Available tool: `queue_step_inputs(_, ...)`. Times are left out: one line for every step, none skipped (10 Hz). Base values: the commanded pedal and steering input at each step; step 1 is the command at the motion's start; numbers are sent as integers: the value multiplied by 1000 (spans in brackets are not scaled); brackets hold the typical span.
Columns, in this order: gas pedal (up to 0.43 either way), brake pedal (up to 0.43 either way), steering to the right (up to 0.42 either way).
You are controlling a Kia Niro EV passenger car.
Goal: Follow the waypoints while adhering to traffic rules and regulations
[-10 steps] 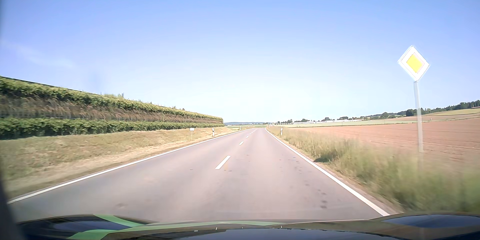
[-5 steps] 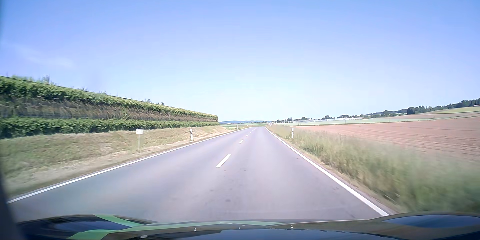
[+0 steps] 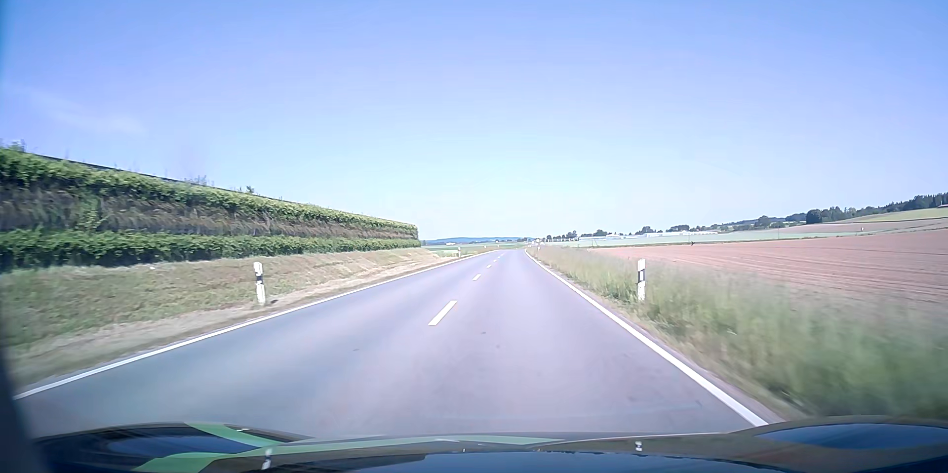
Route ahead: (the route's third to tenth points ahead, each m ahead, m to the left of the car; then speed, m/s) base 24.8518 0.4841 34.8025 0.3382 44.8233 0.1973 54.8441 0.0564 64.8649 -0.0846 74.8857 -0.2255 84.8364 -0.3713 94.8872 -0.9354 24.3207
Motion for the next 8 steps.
queue_step_inputs(248, 0, -1)
queue_step_inputs(228, 0, -1)
queue_step_inputs(189, 0, -1)
queue_step_inputs(189, 0, -1)
queue_step_inputs(189, 0, -1)
queue_step_inputs(189, 0, 0)
queue_step_inputs(189, 0, 0)
queue_step_inputs(189, 0, -1)
